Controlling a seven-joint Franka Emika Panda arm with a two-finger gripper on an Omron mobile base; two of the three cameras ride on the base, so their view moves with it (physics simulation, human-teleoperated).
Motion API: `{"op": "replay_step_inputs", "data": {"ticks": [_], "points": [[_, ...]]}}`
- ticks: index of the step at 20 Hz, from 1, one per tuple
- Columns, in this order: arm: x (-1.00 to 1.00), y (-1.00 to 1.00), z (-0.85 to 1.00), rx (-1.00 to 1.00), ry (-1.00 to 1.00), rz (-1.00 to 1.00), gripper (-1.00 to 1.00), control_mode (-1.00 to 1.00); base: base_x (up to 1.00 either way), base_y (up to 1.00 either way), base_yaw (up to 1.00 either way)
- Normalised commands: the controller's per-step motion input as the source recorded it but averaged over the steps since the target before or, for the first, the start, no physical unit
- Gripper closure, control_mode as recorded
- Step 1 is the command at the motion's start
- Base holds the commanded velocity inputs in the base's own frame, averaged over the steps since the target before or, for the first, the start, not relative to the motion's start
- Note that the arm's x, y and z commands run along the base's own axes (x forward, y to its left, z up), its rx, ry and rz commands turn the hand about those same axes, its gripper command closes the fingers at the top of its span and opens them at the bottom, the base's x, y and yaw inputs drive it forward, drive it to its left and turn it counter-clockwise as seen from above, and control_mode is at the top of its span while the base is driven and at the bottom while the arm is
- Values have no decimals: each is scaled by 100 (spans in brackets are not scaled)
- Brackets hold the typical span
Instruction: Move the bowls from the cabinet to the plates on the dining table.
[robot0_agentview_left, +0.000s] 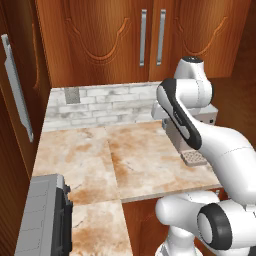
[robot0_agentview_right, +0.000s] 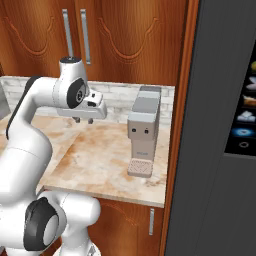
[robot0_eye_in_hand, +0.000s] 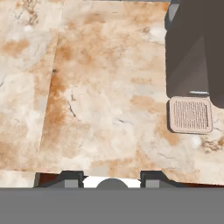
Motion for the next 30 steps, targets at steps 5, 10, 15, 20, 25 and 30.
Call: {"op": "replay_step_inputs", "data": {"ticks": [5,10,15,20,25,30], "points": [[0,0,4,0,-4,0,-100,-100,0,0,0],[-15,0,19,-4,-14,-3,-100,-100,0,0,0],[-5,2,29,-1,-21,-3,-100,-100,0,0,0],[0,3,39,0,-24,0,-100,-100,0,0,0],[0,2,41,-2,-25,0,-100,-100,0,0,0],[0,6,40,-2,-23,0,-100,-100,0,0,0]]}}
